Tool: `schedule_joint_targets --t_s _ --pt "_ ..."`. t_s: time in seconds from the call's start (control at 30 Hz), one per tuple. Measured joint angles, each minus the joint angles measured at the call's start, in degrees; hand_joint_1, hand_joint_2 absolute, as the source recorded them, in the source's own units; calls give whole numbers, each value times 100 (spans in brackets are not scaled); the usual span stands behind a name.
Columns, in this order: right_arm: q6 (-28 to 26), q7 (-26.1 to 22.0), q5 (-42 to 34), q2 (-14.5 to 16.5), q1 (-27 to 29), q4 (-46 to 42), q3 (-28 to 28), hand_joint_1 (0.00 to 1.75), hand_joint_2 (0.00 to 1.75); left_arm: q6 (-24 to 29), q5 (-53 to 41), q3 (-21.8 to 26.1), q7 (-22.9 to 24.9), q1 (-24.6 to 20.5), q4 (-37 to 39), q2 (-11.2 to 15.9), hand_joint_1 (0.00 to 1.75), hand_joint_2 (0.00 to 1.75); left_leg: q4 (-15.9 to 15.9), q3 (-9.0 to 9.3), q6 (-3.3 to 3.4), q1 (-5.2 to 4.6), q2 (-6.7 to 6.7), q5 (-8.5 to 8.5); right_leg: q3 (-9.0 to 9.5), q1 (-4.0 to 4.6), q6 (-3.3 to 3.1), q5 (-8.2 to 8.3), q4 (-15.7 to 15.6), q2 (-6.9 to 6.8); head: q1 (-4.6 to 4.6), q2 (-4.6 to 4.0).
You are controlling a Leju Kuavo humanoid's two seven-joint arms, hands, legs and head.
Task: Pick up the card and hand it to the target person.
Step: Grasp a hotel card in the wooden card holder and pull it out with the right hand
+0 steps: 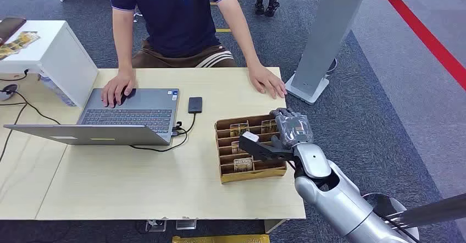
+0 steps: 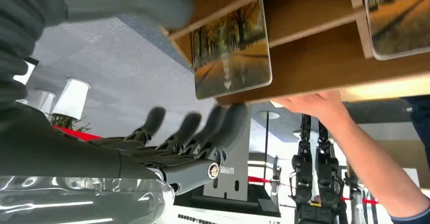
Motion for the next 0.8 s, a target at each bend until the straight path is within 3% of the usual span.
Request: schedule_joint_targets --t_s 0.5,0.8 --pt "-50 80 -4 0 -44 -2 -27 122 175 -11 -2 0 -2 2 0 0 0 0 0 2 0 0 0 0 1 0 0 0 0 0 -4 0" --pt "-54 91 -40 -2 -25 -37 -29 135 175 -15 -9 0 -4 2 0 0 0 0 0 3 0 0 1 0 1 0 0 0 0 1 1 0"
